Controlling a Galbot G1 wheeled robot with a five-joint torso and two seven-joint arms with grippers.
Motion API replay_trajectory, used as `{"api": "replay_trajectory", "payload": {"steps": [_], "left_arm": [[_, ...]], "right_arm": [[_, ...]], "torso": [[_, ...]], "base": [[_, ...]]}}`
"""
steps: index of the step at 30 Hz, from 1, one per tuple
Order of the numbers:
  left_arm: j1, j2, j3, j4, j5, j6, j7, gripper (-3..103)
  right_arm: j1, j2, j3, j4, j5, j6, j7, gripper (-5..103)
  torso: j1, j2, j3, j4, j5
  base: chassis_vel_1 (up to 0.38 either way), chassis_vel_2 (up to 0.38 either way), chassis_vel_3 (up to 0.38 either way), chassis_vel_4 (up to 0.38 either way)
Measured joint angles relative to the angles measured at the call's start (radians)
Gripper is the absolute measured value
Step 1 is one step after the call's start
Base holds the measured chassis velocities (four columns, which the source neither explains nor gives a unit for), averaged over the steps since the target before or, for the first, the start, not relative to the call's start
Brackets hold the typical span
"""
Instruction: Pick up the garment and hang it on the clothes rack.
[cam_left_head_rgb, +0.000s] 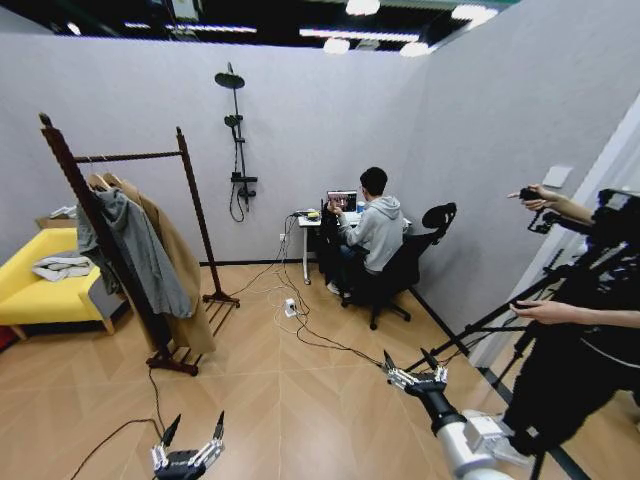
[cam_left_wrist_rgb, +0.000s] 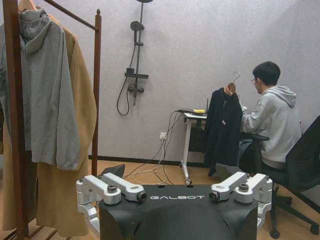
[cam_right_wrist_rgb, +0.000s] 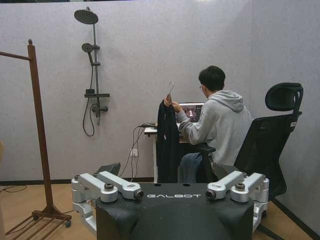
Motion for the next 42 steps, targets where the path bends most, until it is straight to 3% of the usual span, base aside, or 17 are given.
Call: {"api": "replay_trajectory", "payload": {"steps": [18, 42], "left_arm": [[0.000, 0.000, 0.000, 0.000, 0.000, 0.000, 0.000, 100], [0.000, 0.000, 0.000, 0.000, 0.000, 0.000, 0.000, 100]], "right_arm": [[0.007, 0.011, -0.007, 0.007, -0.003, 0.004, 0.000, 100], [0.024, 0.013, -0.033, -0.010, -0.019, 0.023, -0.013, 100]], "torso": [[0.000, 0.000, 0.000, -0.0001, 0.0001], [0.000, 0.000, 0.000, -0.0001, 0.0000]], "base": [[-0.032, 0.039, 0.036, -0.030], [-0.277, 0.283, 0.290, -0.271]]}}
